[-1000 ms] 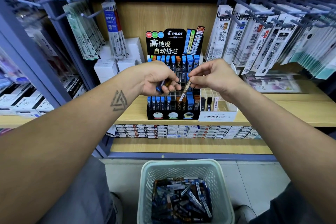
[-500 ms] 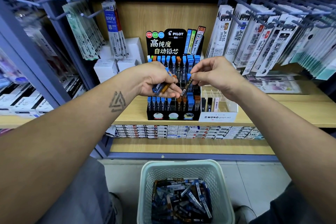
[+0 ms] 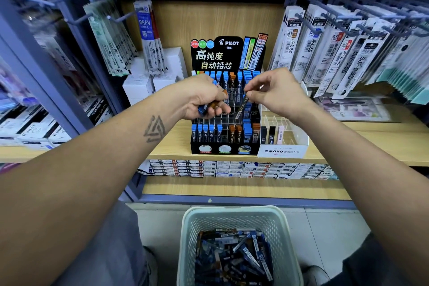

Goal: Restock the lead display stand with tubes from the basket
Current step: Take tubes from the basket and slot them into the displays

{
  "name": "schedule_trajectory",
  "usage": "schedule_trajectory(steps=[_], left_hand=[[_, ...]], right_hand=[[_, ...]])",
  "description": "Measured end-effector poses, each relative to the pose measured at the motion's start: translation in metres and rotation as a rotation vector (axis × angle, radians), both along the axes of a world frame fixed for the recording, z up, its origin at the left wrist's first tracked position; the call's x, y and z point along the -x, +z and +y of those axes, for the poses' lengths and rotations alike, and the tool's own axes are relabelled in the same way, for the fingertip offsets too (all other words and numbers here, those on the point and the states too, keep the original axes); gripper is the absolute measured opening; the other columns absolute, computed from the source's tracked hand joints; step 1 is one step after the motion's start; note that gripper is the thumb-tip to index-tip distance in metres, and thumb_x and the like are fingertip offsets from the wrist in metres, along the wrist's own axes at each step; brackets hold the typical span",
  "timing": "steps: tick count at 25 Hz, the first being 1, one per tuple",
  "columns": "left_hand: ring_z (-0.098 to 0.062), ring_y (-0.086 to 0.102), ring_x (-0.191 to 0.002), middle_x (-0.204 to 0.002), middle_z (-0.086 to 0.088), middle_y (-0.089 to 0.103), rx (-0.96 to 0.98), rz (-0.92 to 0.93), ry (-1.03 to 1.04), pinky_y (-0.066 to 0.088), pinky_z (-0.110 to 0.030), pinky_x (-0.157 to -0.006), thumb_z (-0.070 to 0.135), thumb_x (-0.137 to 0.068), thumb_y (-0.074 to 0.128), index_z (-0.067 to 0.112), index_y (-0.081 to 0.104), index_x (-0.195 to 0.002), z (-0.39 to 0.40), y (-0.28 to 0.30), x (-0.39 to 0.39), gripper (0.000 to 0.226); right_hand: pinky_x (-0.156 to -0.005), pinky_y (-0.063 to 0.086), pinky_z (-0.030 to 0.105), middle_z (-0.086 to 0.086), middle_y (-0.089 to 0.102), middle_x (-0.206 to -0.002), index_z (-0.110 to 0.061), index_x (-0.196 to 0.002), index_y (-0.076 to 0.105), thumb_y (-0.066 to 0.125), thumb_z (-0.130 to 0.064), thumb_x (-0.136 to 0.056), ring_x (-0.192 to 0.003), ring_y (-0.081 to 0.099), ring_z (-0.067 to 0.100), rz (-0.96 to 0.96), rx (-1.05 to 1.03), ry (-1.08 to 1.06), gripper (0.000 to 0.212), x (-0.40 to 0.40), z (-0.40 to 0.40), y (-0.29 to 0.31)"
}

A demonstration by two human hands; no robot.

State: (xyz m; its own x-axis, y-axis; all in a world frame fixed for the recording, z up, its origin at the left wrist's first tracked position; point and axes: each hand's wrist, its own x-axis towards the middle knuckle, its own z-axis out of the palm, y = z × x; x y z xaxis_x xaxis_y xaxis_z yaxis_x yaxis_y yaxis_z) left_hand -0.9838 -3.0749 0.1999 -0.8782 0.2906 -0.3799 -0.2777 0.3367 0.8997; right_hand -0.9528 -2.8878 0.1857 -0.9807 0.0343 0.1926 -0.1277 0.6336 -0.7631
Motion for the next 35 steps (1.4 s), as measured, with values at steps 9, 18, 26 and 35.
schedule_trajectory(steps=[9,18,26,35], left_hand=[[-0.015,0.054,-0.04,-0.067,-0.017,0.07,0.049,0.02,-0.005,0.036,-0.017,-0.034,0.006,-0.103,0.05,-0.002,0.05,-0.124,-0.002,-0.003,0.008,0.023],[-0.014,0.049,-0.038,-0.063,-0.017,0.069,0.039,0.044,0.014,0.031,-0.017,-0.032,0.003,-0.102,0.05,0.003,0.046,-0.113,0.0,-0.006,0.012,0.012],[-0.014,0.049,-0.037,-0.06,-0.015,0.068,0.022,0.065,0.051,0.031,-0.017,-0.033,0.002,-0.101,0.05,0.005,0.046,-0.096,-0.002,-0.003,0.014,0.007],[-0.013,0.049,-0.038,-0.06,-0.014,0.068,0.019,0.072,0.046,0.032,-0.016,-0.034,0.006,-0.102,0.05,0.002,0.047,-0.111,0.0,-0.005,0.016,0.01]], right_hand=[[-0.059,0.049,0.014,0.003,0.071,-0.073,-0.015,-0.085,0.073,0.073,-0.003,-0.088,-0.068,0.071,0.015,-0.031,0.003,0.027,0.013,0.005,-0.001,0.006],[-0.07,0.049,0.018,-0.01,0.067,-0.074,-0.023,-0.084,0.074,0.073,-0.008,-0.087,-0.072,0.063,0.007,0.085,-0.165,0.029,0.015,0.013,0.001,0.008],[-0.065,0.038,0.004,-0.011,0.065,-0.078,-0.023,-0.088,0.074,0.071,-0.011,-0.09,-0.079,0.062,0.007,0.185,-0.265,-0.038,0.012,0.017,0.002,0.013],[-0.089,0.055,0.039,-0.006,0.072,-0.089,-0.026,-0.094,0.077,0.069,-0.016,-0.087,-0.092,0.066,0.02,0.119,-0.53,0.061,0.014,0.021,-0.021,-0.001]])
